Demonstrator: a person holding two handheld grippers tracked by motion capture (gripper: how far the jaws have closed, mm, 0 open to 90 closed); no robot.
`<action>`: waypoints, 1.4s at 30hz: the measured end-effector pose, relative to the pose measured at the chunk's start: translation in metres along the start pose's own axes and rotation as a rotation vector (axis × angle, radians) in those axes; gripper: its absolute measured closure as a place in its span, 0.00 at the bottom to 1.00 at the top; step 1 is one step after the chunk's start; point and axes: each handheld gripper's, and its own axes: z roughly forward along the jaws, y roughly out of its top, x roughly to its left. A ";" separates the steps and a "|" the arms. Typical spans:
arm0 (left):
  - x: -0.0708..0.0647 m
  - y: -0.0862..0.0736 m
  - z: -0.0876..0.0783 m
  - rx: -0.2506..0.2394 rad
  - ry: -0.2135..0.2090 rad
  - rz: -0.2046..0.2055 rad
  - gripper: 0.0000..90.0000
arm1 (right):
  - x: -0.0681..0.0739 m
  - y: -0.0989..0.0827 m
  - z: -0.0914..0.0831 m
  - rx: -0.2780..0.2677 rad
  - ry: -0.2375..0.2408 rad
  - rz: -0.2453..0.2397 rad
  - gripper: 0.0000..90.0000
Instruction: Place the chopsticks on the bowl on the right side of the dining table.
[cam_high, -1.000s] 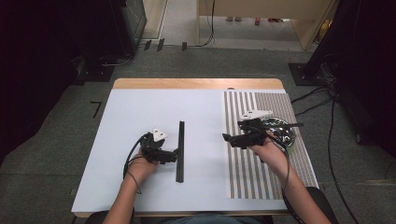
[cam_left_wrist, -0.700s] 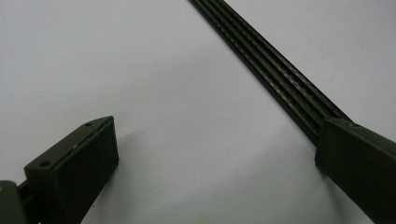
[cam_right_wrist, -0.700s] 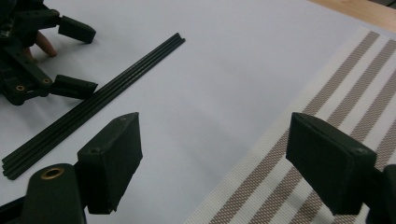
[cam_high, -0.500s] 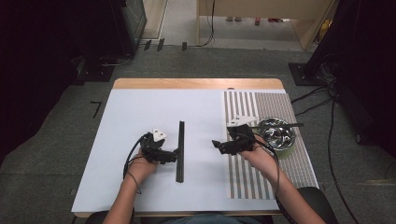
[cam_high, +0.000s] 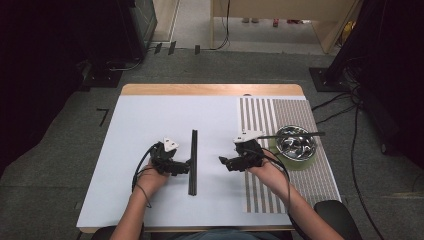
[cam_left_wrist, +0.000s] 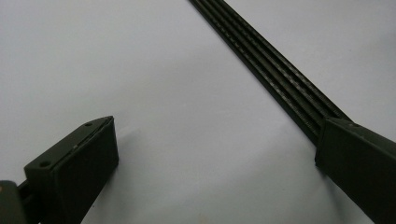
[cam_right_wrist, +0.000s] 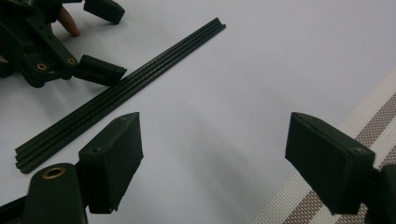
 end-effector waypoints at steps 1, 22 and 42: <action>0.000 0.000 0.000 0.000 0.000 0.000 0.00 | 0.000 -0.001 0.002 0.000 -0.003 -0.009 0.21; 0.000 0.000 0.000 0.001 0.000 0.001 0.00 | -0.006 -0.020 0.035 -0.001 -0.035 -0.030 0.24; 0.000 0.000 0.000 0.002 0.000 0.001 0.00 | -0.013 -0.028 0.053 0.018 -0.043 -0.051 0.19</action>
